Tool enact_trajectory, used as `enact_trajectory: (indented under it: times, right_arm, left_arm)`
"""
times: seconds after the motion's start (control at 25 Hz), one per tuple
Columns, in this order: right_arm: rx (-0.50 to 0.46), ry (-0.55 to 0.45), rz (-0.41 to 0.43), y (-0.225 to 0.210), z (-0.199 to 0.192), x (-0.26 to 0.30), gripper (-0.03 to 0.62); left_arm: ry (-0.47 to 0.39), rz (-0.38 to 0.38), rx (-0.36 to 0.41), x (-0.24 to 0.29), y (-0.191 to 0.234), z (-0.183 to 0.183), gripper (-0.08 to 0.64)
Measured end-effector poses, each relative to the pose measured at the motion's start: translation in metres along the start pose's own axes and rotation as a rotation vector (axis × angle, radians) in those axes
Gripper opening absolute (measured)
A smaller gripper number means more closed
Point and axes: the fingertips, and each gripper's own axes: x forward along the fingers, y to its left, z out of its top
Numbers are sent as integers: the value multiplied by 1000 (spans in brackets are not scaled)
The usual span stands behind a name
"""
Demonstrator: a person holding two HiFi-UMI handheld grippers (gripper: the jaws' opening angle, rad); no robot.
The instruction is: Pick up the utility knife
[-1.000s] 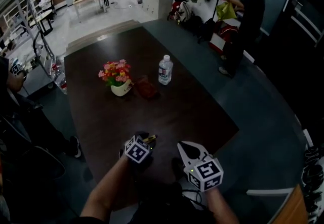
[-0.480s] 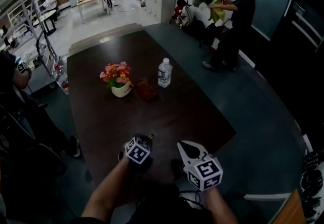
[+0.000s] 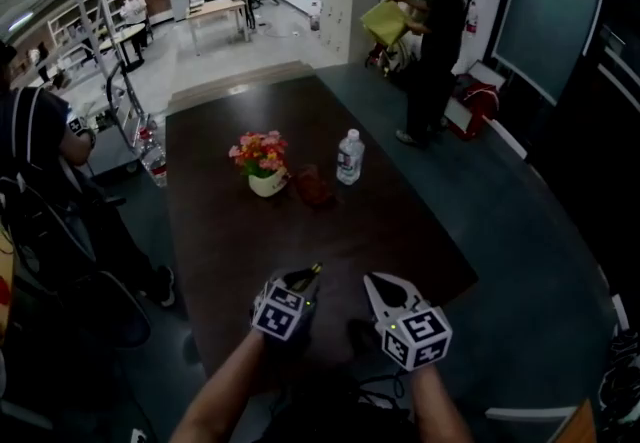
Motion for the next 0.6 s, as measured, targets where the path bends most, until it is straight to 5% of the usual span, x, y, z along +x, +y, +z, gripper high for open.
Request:
enact_trajectory:
  times: [0.6]
  right_arm:
    - [-16,-143,95,43,46,-16,9]
  left_arm:
    - [-359,91,-149,-119,-22,87,71]
